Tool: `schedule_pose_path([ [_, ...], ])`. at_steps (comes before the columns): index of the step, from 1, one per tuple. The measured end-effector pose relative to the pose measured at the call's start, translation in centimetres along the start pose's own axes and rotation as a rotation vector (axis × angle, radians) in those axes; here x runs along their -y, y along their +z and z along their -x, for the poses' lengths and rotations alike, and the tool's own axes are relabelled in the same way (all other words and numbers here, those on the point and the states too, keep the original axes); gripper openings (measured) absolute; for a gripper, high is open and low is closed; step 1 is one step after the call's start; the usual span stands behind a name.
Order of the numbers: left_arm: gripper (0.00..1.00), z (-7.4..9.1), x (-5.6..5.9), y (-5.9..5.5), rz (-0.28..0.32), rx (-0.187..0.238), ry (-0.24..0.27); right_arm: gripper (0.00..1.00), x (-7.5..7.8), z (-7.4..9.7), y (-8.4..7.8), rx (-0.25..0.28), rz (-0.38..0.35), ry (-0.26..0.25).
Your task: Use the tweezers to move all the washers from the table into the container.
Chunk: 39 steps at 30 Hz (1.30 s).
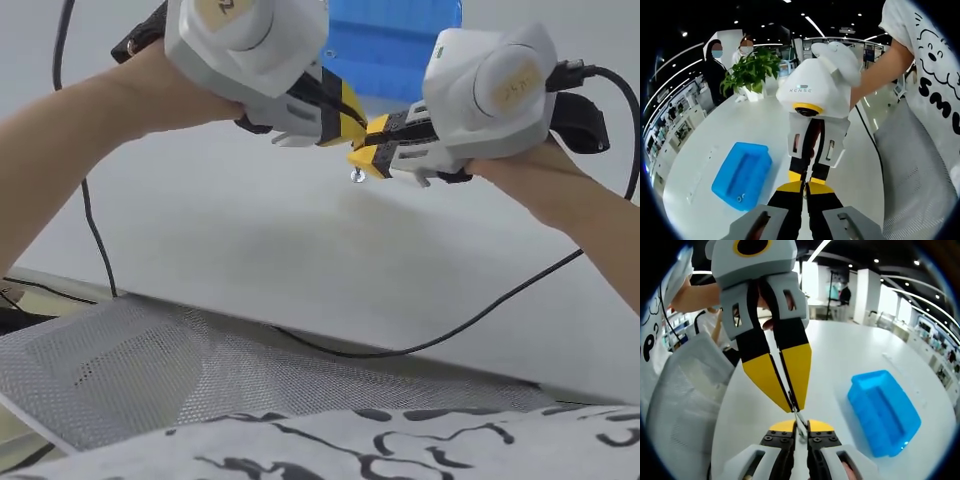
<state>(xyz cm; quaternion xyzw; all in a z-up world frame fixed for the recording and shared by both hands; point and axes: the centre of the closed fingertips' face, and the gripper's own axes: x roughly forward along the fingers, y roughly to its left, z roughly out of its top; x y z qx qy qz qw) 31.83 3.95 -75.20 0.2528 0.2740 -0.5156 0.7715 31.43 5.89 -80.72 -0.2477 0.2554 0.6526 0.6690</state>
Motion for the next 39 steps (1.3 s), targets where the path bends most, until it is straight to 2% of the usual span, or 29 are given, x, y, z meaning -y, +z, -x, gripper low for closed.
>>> schedule_pose_path([
  [7, 0.00, -0.1, -0.2, 0.0, 0.014, -0.003, 0.009, 0.03, -0.1, 0.2, -0.1, 0.006, -0.005, -0.008],
  [9, 0.00, -0.2, 0.2, 0.2, -0.011, -0.006, 0.006, 0.03, -0.2, 0.2, -0.1, 0.006, -0.001, -0.010],
  [19, 0.00, -0.4, 0.6, 0.4, -0.050, -0.028, -0.006, 0.03, -0.5, 0.6, -0.1, -0.020, 0.023, -0.012],
  [24, 0.00, -0.1, 0.2, 0.6, -0.044, -0.019, -0.003, 0.02, -0.3, 0.9, 0.3, -0.024, 0.034, -0.015],
  [29, 0.00, 0.7, -0.4, 1.2, -0.069, -0.015, 0.015, 0.02, 0.5, 0.8, 0.9, -0.022, 0.057, -0.033],
  [35, 0.00, 1.6, -1.4, 2.2, -0.078, -0.003, 0.044, 0.02, 1.7, 1.5, 2.4, -0.007, 0.081, -0.057],
  [39, 0.00, 1.9, -2.1, 2.6, -0.078, -0.011, 0.059, 0.02, 2.2, 1.7, 3.2, 0.001, 0.091, -0.069],
])
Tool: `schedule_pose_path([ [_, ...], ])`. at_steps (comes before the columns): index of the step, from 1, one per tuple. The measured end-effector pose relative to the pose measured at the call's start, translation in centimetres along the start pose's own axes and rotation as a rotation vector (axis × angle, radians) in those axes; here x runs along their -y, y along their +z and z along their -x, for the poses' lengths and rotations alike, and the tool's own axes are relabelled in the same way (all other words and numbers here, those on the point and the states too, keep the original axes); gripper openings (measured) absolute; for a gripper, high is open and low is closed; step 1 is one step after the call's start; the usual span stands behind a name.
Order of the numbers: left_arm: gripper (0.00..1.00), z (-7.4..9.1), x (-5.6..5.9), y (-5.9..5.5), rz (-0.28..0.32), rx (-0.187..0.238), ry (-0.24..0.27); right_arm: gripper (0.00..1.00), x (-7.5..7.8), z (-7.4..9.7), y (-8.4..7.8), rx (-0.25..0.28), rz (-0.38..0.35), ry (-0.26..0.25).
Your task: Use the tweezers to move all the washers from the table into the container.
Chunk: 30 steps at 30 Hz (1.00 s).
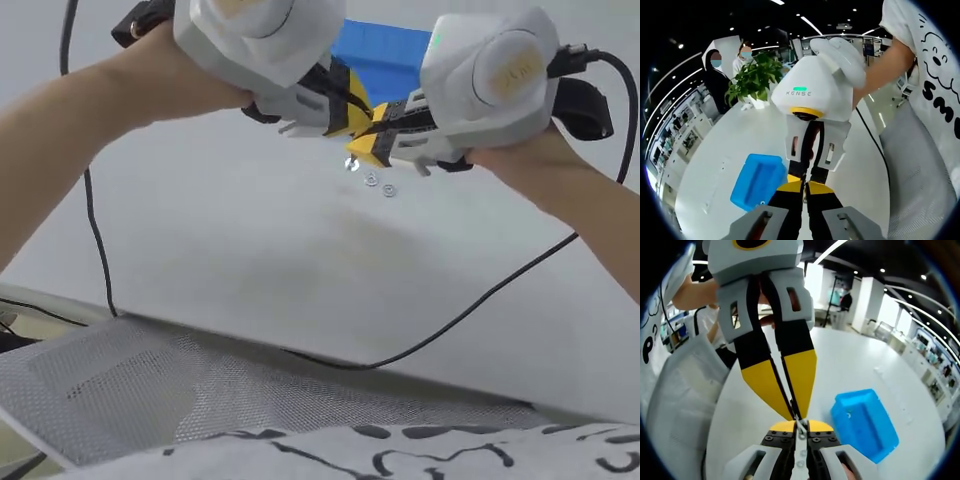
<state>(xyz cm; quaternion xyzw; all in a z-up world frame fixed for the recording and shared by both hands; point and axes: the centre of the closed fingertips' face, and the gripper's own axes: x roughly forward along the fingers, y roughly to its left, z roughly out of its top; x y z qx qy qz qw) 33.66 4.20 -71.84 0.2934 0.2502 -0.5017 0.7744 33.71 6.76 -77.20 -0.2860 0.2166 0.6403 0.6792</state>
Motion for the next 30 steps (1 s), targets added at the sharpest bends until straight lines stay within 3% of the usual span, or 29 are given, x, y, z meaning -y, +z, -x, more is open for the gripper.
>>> schedule_pose_path([
  [8, 0.00, -0.3, -1.9, 0.1, -0.028, -0.001, 0.021, 0.02, 1.3, 0.1, 1.1, 0.014, 0.020, -0.020],
  [20, 0.00, -0.1, -3.2, 1.3, -0.061, 0.002, 0.049, 0.02, 3.9, 0.1, 2.4, 0.057, 0.026, -0.064],
  [27, 0.00, -0.3, -4.7, 2.0, -0.084, 0.004, 0.065, 0.02, 5.2, 0.5, 3.0, 0.077, 0.021, -0.095],
  [30, 0.00, 0.2, -4.0, 3.1, -0.085, 0.007, 0.068, 0.02, 5.5, 0.6, 3.2, 0.084, 0.018, -0.106],
])
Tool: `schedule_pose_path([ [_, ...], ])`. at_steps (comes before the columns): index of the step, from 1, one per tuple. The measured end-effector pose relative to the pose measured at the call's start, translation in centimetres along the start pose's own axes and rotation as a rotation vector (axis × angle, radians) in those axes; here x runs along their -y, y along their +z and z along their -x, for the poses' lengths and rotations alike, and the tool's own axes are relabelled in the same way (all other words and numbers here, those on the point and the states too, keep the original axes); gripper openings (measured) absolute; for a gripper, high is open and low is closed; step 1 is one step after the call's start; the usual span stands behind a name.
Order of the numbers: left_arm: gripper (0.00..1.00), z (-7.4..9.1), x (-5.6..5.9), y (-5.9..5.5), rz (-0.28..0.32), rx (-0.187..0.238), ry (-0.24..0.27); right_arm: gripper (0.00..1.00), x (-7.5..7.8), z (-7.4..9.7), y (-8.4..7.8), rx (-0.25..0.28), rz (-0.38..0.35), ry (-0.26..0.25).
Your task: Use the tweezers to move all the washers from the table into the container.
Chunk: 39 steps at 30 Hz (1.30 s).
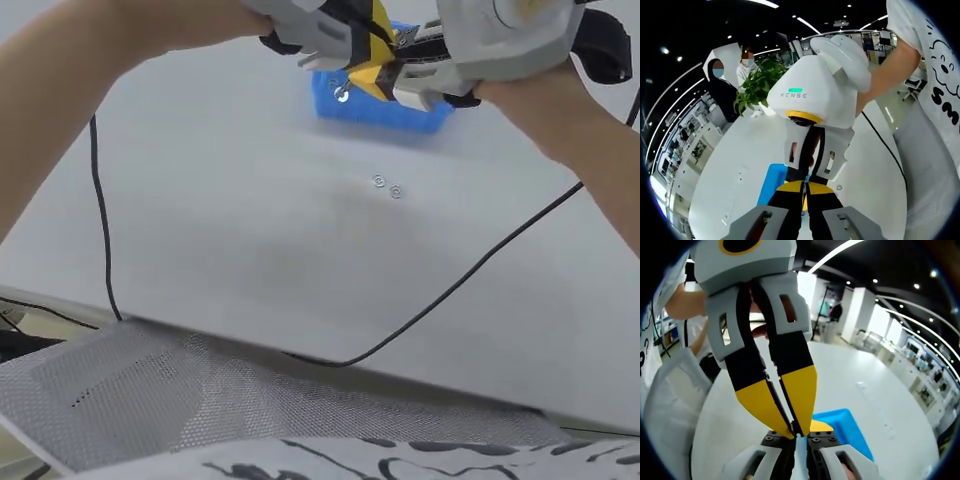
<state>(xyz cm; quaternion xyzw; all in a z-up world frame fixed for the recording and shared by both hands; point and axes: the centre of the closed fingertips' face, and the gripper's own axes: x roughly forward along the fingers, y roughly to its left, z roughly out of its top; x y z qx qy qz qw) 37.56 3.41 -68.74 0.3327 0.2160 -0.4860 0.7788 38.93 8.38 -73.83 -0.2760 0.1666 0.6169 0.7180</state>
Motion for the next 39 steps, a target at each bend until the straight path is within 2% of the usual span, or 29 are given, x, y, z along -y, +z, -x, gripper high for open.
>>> schedule_pose_path([
  [3, 0.00, 0.0, 0.2, 0.5, -0.004, 0.000, 0.012, 0.02, 0.8, -0.1, -0.2, 0.004, -0.003, -0.007],
  [9, 0.00, -0.2, -0.4, 0.4, -0.004, 0.004, 0.016, 0.02, 1.5, -0.4, -0.4, 0.008, -0.007, -0.011],
  [13, 0.00, -0.5, -1.3, -0.2, -0.002, 0.010, 0.022, 0.03, 1.8, -0.6, -0.5, 0.017, -0.017, -0.013],
  [14, 0.00, -0.7, -1.8, -0.8, -0.004, 0.011, 0.022, 0.03, 1.9, -0.7, -0.7, 0.019, -0.022, -0.012],
  [19, 0.00, -1.2, -2.8, -1.9, 0.016, 0.010, 0.030, 0.03, 2.5, -1.2, -1.8, 0.016, -0.040, -0.007],
  [22, 0.00, -1.5, -3.1, -2.5, 0.041, 0.026, 0.026, 0.03, 2.5, -1.5, -2.0, 0.020, -0.046, 0.000],
  [26, 0.00, -2.0, -3.1, -2.8, 0.043, 0.012, 0.027, 0.03, 2.9, -2.1, -2.6, 0.019, -0.065, 0.007],
  [29, 0.00, -2.6, -3.7, -3.4, 0.051, 0.005, 0.026, 0.03, 3.2, -2.6, -3.0, 0.019, -0.082, 0.016],
  [33, 0.00, -3.4, -3.8, -4.3, 0.049, -0.012, 0.015, 0.03, 2.5, -2.9, -3.2, 0.005, -0.077, 0.024],
  [39, 0.00, -4.3, -4.4, -5.3, 0.053, -0.026, 0.015, 0.03, 2.7, -3.3, -3.6, -0.001, -0.093, 0.027],
])
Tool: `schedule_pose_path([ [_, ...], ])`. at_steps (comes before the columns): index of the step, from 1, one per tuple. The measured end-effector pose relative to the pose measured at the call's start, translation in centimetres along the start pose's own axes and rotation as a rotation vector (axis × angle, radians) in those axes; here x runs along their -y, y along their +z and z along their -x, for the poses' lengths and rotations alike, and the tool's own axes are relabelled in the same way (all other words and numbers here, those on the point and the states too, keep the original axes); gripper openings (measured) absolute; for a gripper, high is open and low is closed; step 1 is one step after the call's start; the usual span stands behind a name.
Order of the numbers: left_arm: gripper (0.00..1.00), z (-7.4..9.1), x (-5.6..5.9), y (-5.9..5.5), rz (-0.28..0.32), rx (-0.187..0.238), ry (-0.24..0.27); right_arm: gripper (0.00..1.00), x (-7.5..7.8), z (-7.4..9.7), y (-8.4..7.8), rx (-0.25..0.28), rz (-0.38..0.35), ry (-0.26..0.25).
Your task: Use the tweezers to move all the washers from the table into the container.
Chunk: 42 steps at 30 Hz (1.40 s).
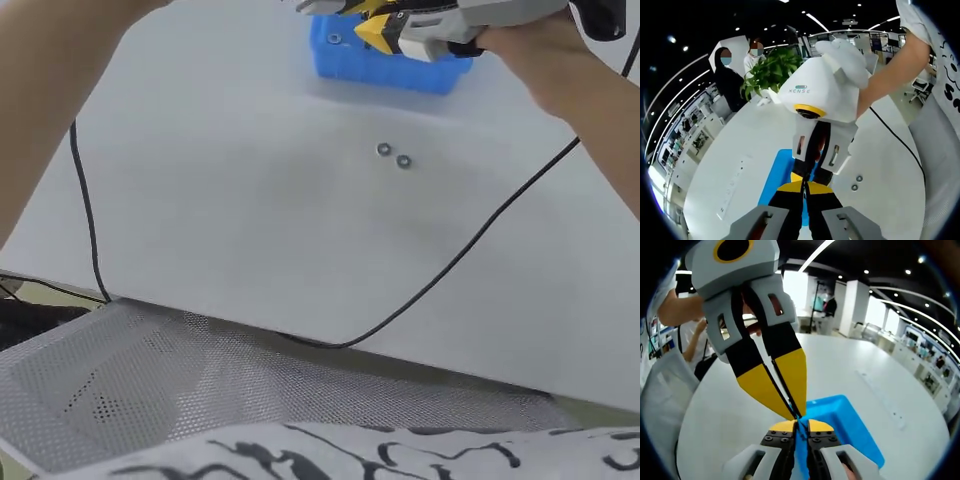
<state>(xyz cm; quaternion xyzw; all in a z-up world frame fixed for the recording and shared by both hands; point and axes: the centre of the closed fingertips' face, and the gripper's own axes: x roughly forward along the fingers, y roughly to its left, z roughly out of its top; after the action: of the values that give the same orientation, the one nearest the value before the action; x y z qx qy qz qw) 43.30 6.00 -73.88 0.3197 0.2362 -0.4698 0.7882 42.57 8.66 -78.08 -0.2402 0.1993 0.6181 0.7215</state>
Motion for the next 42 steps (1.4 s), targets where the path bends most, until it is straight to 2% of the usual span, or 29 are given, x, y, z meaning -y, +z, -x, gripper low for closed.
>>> schedule_pose_path([
  [12, 0.00, -0.4, -0.1, -0.5, 0.001, -0.008, -0.005, 0.03, 1.0, -1.2, -0.8, 0.000, -0.018, -0.003],
  [18, 0.00, -0.8, 0.3, -0.7, -0.005, -0.019, -0.011, 0.04, 1.1, -1.7, -1.4, -0.014, -0.022, -0.004],
  [21, 0.00, -0.9, 0.2, -1.2, -0.018, -0.039, -0.012, 0.04, 1.3, -1.8, -1.9, -0.031, -0.011, -0.014],
  [28, 0.00, -0.8, 0.6, -1.2, -0.017, -0.045, -0.020, 0.05, 1.2, -1.9, -2.3, -0.035, -0.030, -0.010],
  [32, 0.00, -0.6, 0.7, -1.0, -0.014, -0.041, -0.017, 0.05, 1.2, -1.8, -2.2, -0.033, -0.026, -0.017],
  [35, 0.00, 0.0, 0.8, -0.4, -0.013, -0.030, -0.009, 0.05, 1.3, -1.2, -1.9, -0.028, -0.023, -0.032],
  [42, 0.00, 0.7, 1.1, 0.6, -0.017, 0.003, 0.012, 0.05, 0.0, 0.8, -0.5, -0.002, -0.011, -0.062],
])
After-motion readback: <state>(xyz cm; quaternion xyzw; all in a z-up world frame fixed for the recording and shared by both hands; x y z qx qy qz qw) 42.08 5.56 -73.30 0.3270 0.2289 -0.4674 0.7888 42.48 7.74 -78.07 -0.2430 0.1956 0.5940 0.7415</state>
